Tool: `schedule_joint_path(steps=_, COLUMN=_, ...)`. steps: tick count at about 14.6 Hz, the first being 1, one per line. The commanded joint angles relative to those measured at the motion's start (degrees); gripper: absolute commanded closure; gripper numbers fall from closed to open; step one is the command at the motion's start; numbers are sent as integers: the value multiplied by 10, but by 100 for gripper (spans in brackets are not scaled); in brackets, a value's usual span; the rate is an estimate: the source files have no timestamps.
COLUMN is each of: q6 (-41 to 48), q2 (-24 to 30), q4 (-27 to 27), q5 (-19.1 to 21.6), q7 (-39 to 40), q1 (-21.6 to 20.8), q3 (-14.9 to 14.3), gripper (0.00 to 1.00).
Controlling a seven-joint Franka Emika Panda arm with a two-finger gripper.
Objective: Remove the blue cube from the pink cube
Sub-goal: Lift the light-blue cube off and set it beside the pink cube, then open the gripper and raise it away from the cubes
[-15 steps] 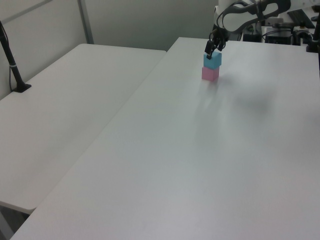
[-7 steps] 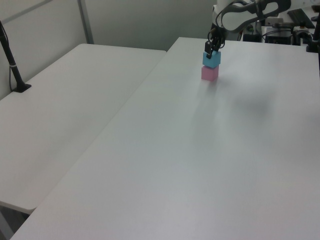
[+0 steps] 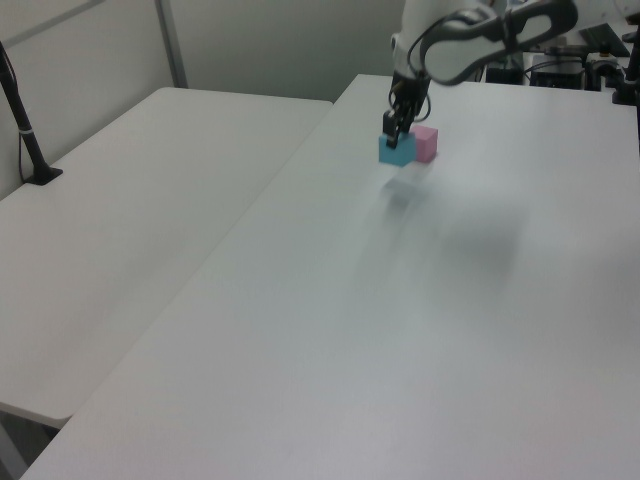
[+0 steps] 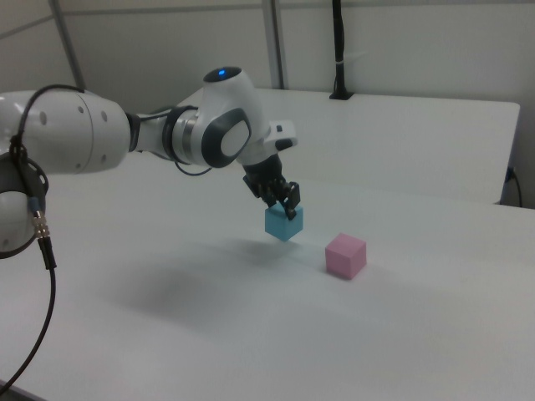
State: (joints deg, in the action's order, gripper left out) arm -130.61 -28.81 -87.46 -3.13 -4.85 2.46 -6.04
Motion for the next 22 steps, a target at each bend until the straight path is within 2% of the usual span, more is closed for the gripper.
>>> schedule_joint_path(steps=1, q6=-63, q2=-16, q4=-26, q5=1, q7=-44, q1=-18, q3=-7, gripper=59)
schedule_joint_path(steps=2, q6=-68, q2=-16, q4=-31, q5=1, q7=-45, q1=-20, q3=-7, gripper=50)
schedule_joint_path(steps=3, q6=-69, q2=-16, q4=-32, q5=1, q7=-45, q1=-21, q3=-7, gripper=22)
schedule_joint_path(steps=4, q6=-67, q2=-14, q4=-32, q5=2, q7=-45, q1=-22, q3=-7, gripper=0)
schedule_joint_path(steps=8, q6=-32, q2=19, q4=-30, q5=2, q7=-44, q1=-37, q3=-7, gripper=0)
schedule_joint_path(steps=13, q6=193, q2=132, q4=-26, q5=1, q7=-37, q1=-73, q3=-11, gripper=0)
schedule_joint_path(steps=15, q6=255, q2=163, q4=-26, q5=2, q7=-36, q1=-85, q3=-13, gripper=0)
schedule_joint_path(steps=17, q6=297, q2=182, q4=-26, q5=3, q7=-37, q1=-97, q3=-15, gripper=0)
schedule_joint_path(steps=20, q6=332, q2=195, q4=-30, q5=4, q7=-43, q1=-119, q3=-34, gripper=0)
schedule_joint_path(steps=22, q6=342, q2=203, q4=-30, q5=7, q7=-43, q1=-115, q3=-37, gripper=0)
